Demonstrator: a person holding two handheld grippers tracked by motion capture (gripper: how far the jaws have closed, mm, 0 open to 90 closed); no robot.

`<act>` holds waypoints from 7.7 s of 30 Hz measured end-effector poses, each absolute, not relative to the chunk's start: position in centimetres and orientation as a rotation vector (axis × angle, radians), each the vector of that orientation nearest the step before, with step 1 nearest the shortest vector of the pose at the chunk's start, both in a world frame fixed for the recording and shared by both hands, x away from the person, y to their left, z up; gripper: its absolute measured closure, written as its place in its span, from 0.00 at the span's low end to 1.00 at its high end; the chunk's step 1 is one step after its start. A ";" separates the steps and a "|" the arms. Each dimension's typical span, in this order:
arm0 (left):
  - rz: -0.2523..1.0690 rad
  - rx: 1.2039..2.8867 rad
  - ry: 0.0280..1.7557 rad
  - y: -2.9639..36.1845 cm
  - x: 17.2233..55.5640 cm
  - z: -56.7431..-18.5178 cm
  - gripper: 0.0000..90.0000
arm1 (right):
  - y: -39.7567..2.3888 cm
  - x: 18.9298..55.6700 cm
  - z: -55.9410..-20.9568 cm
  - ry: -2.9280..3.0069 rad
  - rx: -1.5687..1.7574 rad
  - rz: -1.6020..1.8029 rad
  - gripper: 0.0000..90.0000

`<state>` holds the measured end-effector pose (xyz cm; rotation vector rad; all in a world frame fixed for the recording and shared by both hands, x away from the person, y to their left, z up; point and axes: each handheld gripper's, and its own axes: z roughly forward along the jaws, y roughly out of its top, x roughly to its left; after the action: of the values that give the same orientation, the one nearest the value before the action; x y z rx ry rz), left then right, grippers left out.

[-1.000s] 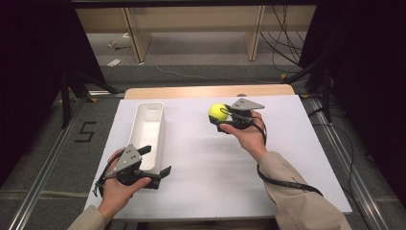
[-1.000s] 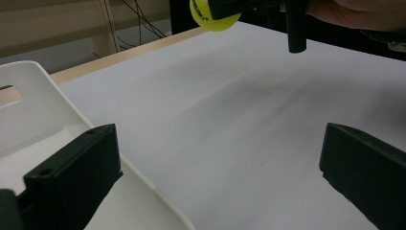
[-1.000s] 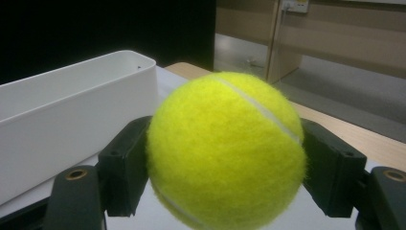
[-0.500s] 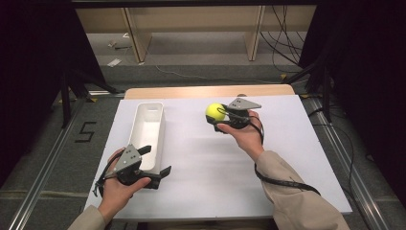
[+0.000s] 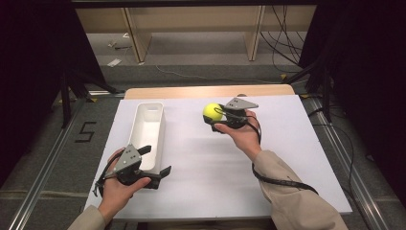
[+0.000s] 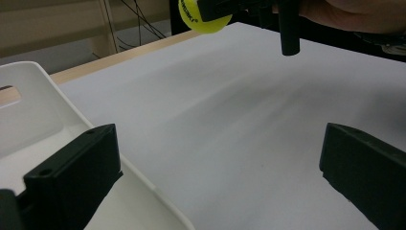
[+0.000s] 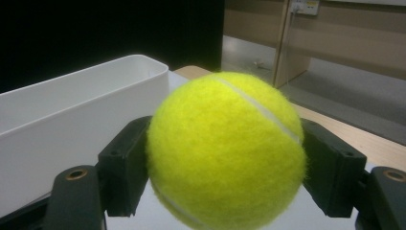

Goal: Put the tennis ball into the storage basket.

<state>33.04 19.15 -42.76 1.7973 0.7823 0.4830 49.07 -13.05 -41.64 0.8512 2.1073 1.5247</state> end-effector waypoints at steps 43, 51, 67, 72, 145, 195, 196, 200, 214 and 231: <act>0.482 1.793 0.780 19.2 33.0 -42.7 0.00 | -11.2 49.2 -41.6 2.129 0.822 1.545 0.30; 0.482 1.794 0.780 19.2 33.0 -42.8 0.00 | -10.8 49.2 -41.5 2.132 0.820 1.550 0.30; 0.483 1.792 0.780 19.2 33.0 -42.7 0.00 | -10.1 49.2 -41.5 2.141 0.810 1.553 0.30; 0.482 1.792 0.781 19.2 33.0 -42.7 0.00 | -9.9 49.2 -41.6 2.139 0.804 1.558 0.30; 0.484 1.789 0.782 19.2 33.0 -42.7 0.00 | -7.8 49.1 -41.6 2.168 0.779 1.579 0.30; 0.485 1.794 0.777 19.1 33.0 -42.7 0.00 | -6.1 49.1 -41.7 2.195 0.755 1.591 0.30; 0.485 1.794 0.778 19.1 33.0 -42.7 0.00 | -6.1 49.1 -41.7 2.195 0.755 1.592 0.30; 0.484 1.794 0.776 19.1 33.0 -42.7 0.00 | -6.0 49.1 -41.7 2.197 0.752 1.592 0.30; 0.485 1.793 0.778 19.2 33.0 -42.7 0.00 | -5.4 49.1 -41.8 2.210 0.739 1.593 0.30; 0.484 1.794 0.777 19.1 33.0 -42.8 0.00 | -4.2 49.1 -41.8 2.223 0.724 1.604 0.30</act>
<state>33.00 19.13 -42.75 1.7939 0.7770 0.4835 49.05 -4.23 -41.81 0.7238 2.2230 1.6040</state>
